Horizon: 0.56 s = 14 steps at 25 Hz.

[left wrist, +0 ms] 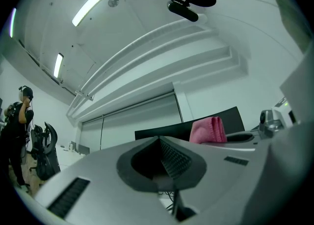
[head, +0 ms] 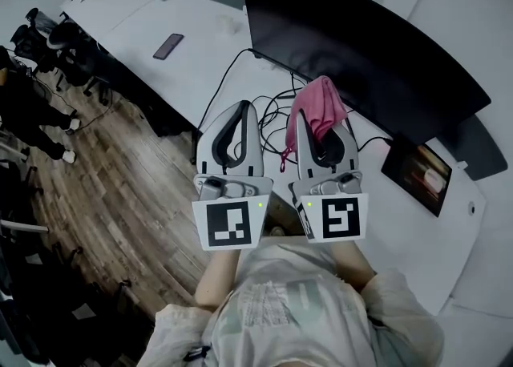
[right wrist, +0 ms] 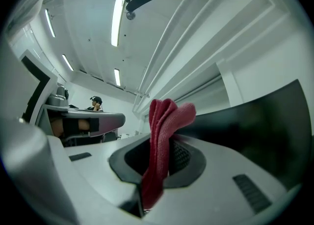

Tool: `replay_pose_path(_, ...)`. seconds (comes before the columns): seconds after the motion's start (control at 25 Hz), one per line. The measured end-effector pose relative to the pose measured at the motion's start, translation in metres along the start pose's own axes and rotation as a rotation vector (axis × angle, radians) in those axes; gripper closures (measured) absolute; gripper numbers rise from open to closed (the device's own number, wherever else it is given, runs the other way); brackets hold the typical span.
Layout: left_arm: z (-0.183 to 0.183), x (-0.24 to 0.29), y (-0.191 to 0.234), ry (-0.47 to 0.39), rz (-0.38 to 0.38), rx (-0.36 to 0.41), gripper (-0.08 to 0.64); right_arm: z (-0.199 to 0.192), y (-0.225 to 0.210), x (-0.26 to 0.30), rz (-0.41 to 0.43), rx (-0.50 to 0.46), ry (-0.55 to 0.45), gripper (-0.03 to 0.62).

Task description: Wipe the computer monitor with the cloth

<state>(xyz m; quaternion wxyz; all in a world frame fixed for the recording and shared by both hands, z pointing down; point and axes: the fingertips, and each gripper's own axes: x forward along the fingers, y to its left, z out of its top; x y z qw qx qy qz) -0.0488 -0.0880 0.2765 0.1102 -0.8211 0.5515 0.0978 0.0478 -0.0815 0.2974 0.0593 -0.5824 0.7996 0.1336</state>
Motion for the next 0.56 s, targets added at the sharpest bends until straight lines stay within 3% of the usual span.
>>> replay_pose_path(0.56,-0.0001,0.0056,0.0028,0.002,0.004,0.011,0.545,0.0004,0.0006,0.0036,0.014,-0.01,-0.006,0.537)
